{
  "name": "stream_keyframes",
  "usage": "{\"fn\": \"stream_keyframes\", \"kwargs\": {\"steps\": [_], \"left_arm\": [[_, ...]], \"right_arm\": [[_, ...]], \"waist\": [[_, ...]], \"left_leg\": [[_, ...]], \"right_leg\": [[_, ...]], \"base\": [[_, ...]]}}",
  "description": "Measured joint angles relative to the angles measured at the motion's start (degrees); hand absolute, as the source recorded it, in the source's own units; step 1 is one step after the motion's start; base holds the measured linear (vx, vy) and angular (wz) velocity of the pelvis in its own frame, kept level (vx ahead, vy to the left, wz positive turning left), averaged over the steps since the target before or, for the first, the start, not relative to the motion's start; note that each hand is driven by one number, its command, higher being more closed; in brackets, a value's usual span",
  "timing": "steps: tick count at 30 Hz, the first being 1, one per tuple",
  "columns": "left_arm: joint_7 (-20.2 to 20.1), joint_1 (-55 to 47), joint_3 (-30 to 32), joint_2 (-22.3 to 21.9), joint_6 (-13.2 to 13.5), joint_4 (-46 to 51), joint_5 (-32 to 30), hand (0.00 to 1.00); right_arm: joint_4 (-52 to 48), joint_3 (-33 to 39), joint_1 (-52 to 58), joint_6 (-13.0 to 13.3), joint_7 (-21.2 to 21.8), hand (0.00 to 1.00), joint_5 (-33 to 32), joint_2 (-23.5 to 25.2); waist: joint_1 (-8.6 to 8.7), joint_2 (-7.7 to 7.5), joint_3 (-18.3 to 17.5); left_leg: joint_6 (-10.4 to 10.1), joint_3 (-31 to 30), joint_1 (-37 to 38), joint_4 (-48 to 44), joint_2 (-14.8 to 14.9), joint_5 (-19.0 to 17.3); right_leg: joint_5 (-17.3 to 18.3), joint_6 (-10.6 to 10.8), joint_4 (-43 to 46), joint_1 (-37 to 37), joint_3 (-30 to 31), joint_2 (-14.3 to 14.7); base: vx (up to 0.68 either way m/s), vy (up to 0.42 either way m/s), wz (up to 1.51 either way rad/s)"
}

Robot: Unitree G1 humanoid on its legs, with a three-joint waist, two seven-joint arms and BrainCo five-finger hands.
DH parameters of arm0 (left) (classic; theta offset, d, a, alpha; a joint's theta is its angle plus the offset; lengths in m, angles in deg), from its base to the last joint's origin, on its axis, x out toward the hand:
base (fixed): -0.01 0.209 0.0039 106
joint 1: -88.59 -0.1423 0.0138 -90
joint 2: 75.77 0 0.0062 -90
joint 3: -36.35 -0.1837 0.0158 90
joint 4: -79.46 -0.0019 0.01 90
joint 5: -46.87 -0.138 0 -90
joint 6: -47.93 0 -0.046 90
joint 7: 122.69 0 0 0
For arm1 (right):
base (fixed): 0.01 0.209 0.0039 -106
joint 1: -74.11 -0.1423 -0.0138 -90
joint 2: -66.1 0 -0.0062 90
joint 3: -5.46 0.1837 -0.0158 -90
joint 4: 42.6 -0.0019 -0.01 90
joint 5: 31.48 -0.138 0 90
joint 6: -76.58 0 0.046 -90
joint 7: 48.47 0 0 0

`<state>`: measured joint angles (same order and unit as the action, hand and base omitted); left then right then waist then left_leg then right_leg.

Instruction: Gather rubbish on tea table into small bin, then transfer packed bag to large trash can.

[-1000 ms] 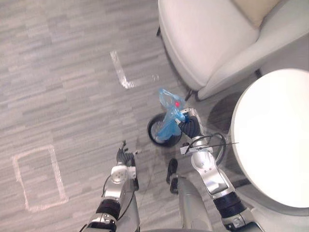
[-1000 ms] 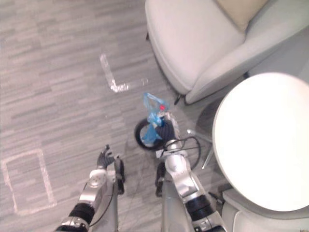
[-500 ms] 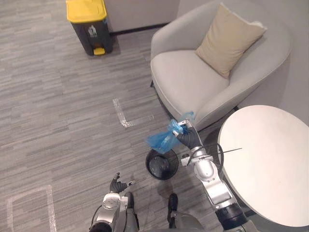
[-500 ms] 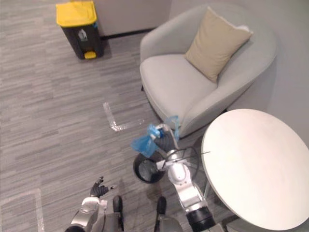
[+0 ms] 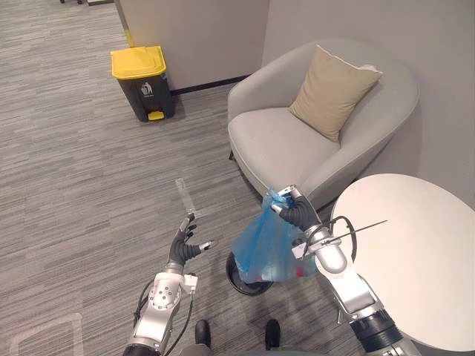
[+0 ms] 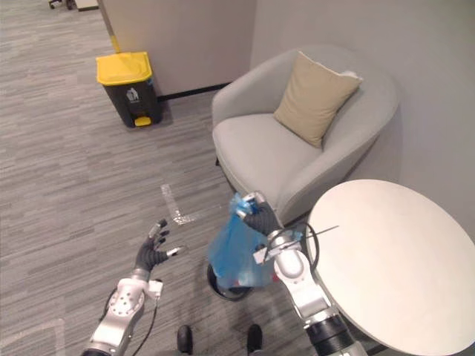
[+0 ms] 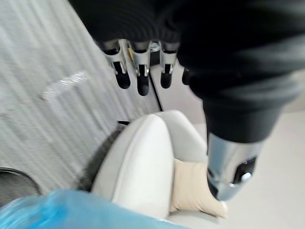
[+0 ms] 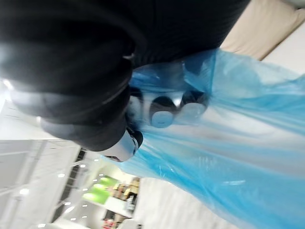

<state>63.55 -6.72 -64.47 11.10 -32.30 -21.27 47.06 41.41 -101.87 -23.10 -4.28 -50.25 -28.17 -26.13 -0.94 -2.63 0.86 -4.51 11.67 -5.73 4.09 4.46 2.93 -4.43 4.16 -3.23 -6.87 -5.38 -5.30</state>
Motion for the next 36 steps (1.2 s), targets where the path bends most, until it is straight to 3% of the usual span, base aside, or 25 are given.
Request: {"fn": "stream_keyframes", "kwargs": {"steps": [14, 19, 26, 31, 36], "left_arm": [[-3.97, 8.3, -10.56, 3.87, 0.87, 1.21, 0.99, 0.0], [-3.93, 11.76, -12.35, 4.31, 0.96, 1.21, -2.52, 0.0], [-1.27, 15.06, -13.46, 4.04, 0.9, -0.43, -9.51, 0.0], [2.72, 15.98, -13.32, 0.56, -0.29, -3.32, -15.84, 0.0], [3.71, 15.98, -13.75, -3.09, -0.63, -7.22, -16.94, 0.0]], "right_arm": [[-0.09, -6.62, -6.94, 0.05, 3.41, 1.0, -6.85, -2.14], [-2.62, -7.97, -8.48, 0.14, 3.7, 1.0, -8.47, -2.17], [-4.35, -12.24, -10.54, 0.6, 4.51, 1.0, -10.72, -1.47], [-4.17, -15.43, -10.85, 0.4, 4.54, 1.0, -11.3, 2.05], [-3.63, -17.2, -10.86, -0.89, 4.45, 1.0, -13.8, 2.77]], "waist": [[1.47, 0.22, -1.56], [1.83, 0.21, -1.61], [2.07, 0.18, -1.74], [2.03, -0.03, -1.98], [1.94, -0.29, -2.25]], "left_leg": [[-0.12, 0.46, 1.95, 1.75, 0.04, 0.68], [-0.14, 0.68, 2.06, 1.74, 0.03, 0.7], [-0.13, 1.16, 2.55, 1.79, 0.01, 0.71], [-0.16, 1.08, 2.57, 1.82, 0.05, 0.87], [-0.22, 0.85, 2.45, 1.84, 0.05, 1.04]], "right_leg": [[-0.49, -0.11, -0.69, 0.95, 0.99, 0.33], [-0.92, -0.17, -1.1, 0.99, 1.43, 0.4], [-1.26, -0.24, -1.11, 1.0, 2.34, 0.46], [-1.36, -0.24, -1.1, 1.01, 2.41, 0.51], [-1.38, -0.23, -1.06, 0.94, 2.31, 0.51]], "base": [[0.0, 0.001, -0.03], [0.0, -0.002, -0.04], [-0.02, 0.0, -0.06], [-0.01, -0.001, -0.01], [0.0, 0.0, 0.0]]}}
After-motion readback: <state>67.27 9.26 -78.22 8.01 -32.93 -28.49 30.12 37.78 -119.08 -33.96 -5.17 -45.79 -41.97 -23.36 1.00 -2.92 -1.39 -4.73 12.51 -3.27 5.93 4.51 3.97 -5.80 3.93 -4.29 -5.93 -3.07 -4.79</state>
